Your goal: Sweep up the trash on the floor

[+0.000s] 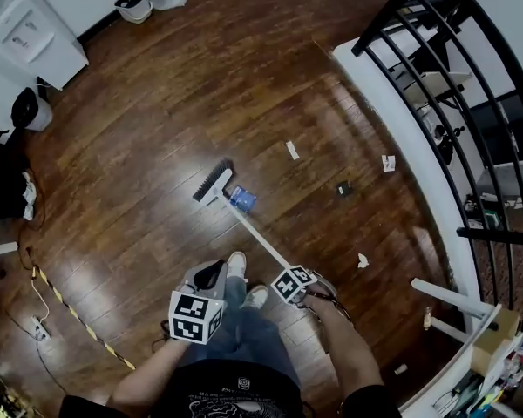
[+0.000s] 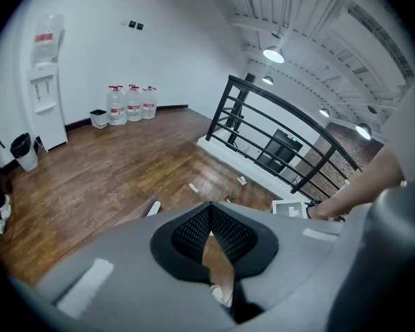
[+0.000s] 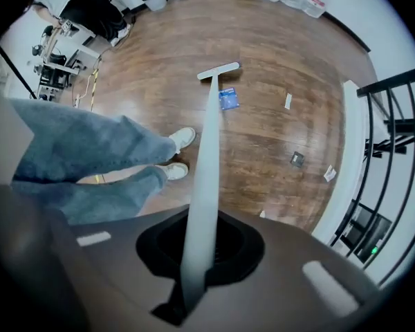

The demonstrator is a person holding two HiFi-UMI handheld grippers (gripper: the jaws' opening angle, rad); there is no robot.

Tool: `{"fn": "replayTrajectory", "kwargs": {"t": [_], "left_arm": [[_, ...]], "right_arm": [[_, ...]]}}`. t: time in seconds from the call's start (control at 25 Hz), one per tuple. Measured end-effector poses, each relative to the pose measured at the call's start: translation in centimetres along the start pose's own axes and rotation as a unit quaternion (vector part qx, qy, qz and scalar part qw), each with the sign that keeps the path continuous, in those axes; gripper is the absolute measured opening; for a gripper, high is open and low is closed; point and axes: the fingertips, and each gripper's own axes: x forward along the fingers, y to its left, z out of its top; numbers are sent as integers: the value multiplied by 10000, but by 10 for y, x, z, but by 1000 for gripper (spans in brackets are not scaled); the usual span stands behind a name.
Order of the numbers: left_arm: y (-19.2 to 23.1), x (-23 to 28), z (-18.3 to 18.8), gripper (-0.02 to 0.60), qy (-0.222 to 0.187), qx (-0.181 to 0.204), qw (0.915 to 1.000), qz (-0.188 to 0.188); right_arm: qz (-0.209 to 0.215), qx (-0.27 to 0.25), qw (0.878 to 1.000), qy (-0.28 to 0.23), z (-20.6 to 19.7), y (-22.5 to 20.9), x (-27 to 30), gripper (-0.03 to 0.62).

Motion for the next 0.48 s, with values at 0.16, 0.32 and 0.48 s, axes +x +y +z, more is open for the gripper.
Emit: {"fn": "replayTrajectory", "kwargs": {"t": [0.16,0.32,0.48], "left_arm": [[13,14,10,5,-54,-54,9999,-80],[10,35,14,5,-38,4,9998,-180],[-11,58,17,5,48,112,9992,-375]], "right_arm": [[-148,-135,9996,211,-11,-27,-4,6],[-159,-96,9994,285,-16,-37,-11,6],[-189,-68,9991,371,-27,-43,-14,6]]}}
